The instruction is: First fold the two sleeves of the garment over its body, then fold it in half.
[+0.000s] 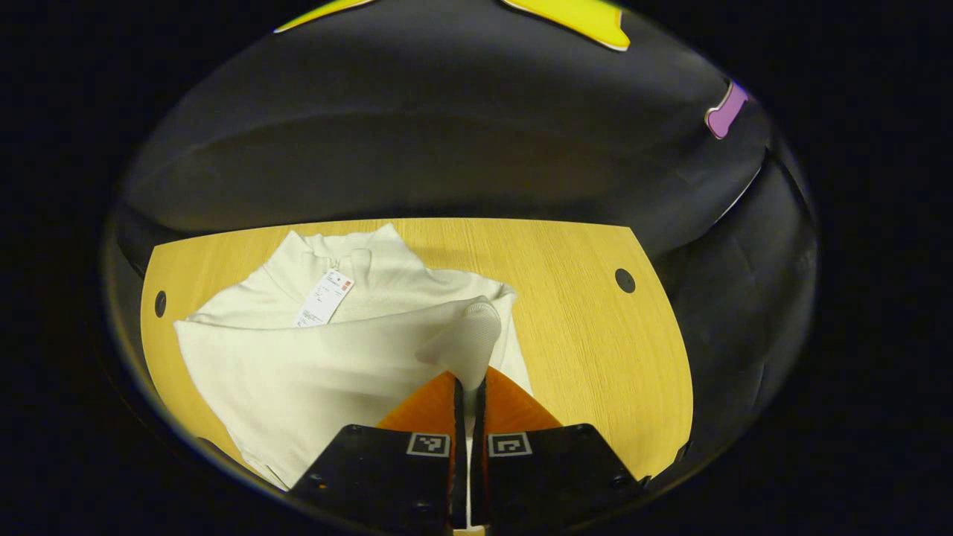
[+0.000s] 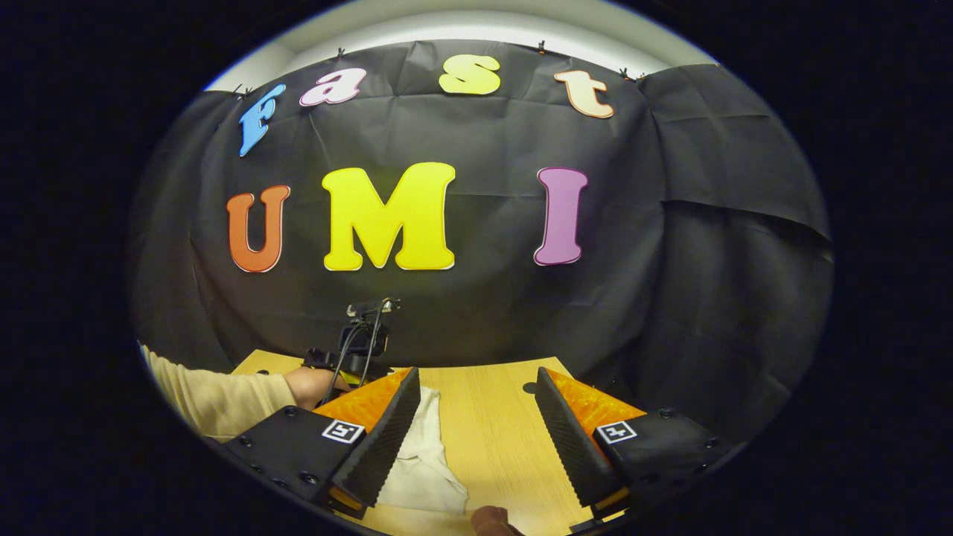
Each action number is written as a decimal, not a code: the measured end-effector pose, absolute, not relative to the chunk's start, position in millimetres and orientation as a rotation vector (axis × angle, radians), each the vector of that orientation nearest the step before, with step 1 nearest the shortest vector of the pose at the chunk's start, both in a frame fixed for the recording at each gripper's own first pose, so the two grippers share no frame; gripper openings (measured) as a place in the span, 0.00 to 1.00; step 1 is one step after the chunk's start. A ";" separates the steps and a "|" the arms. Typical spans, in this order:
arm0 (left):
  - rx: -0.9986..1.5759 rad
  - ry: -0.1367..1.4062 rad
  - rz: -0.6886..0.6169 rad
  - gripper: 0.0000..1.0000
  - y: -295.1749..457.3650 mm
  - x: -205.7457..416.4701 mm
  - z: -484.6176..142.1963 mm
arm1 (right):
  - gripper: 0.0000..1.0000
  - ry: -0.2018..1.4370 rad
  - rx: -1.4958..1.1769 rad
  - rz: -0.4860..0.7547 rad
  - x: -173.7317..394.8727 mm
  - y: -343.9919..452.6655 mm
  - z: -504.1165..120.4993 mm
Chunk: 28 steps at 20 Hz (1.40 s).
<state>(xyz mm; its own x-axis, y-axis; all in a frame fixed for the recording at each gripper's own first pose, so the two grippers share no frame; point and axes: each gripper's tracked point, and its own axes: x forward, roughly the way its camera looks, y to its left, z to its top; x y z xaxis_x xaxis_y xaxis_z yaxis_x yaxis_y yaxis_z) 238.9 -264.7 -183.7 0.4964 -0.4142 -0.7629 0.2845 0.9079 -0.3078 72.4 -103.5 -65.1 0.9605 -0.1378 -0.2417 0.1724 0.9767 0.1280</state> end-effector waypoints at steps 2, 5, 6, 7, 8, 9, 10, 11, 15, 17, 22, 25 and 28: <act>-0.157 0.983 -0.441 0.05 -284.5 232.4 -189.5 | 0.97 0.234 0.149 -0.174 65.4 -109.7 -66.1; -0.158 0.999 -0.449 0.05 -300.7 226.3 -199.1 | 0.97 0.230 0.143 -0.201 58.4 -117.8 -67.1; -0.150 1.001 -0.450 0.05 -305.1 224.1 -203.6 | 0.97 0.228 0.146 -0.208 56.3 -120.6 -66.8; -0.141 1.006 -0.452 0.05 -308.0 221.7 -207.9 | 0.97 0.229 0.151 -0.215 54.5 -122.4 -67.4; -0.139 1.013 -0.449 0.06 -309.7 219.6 -213.3 | 0.97 0.232 0.153 -0.217 52.6 -123.5 -69.2; -0.151 1.020 -0.445 0.11 -312.0 215.6 -214.4 | 0.97 0.235 0.152 -0.224 49.5 -126.1 -71.2; -0.158 1.026 -0.436 0.16 -313.3 212.0 -216.4 | 0.97 0.234 0.153 -0.229 47.5 -128.5 -70.8; -0.163 1.012 -0.419 0.40 -309.5 210.2 -211.5 | 0.97 0.232 0.155 -0.233 45.0 -129.8 -69.5; -0.128 0.824 -0.391 1.00 -276.6 208.9 -164.6 | 0.97 0.204 0.153 -0.231 36.4 -131.7 -57.1; -0.131 0.699 -0.363 1.00 -247.0 205.4 -128.1 | 0.97 0.192 0.160 -0.224 36.0 -129.1 -51.4; -0.128 0.385 -0.243 1.00 -149.3 173.5 -28.9 | 0.97 0.164 0.176 -0.191 45.1 -118.3 -37.6; -0.097 0.289 -0.176 0.99 -107.2 143.8 24.8 | 0.97 0.163 0.166 -0.158 58.6 -102.1 -45.8; -0.125 0.287 -0.110 0.99 -89.2 121.4 42.5 | 0.94 0.193 0.187 -0.092 72.8 -73.4 -59.9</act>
<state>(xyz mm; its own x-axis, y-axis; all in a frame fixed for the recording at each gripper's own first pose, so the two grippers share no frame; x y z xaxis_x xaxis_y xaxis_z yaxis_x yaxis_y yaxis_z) 121.4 -89.2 42.5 0.9533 -0.1258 -0.2746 0.0903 0.9863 -0.1384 72.8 -73.4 -59.9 0.9774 -0.0724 -0.1985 0.1083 0.9784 0.1759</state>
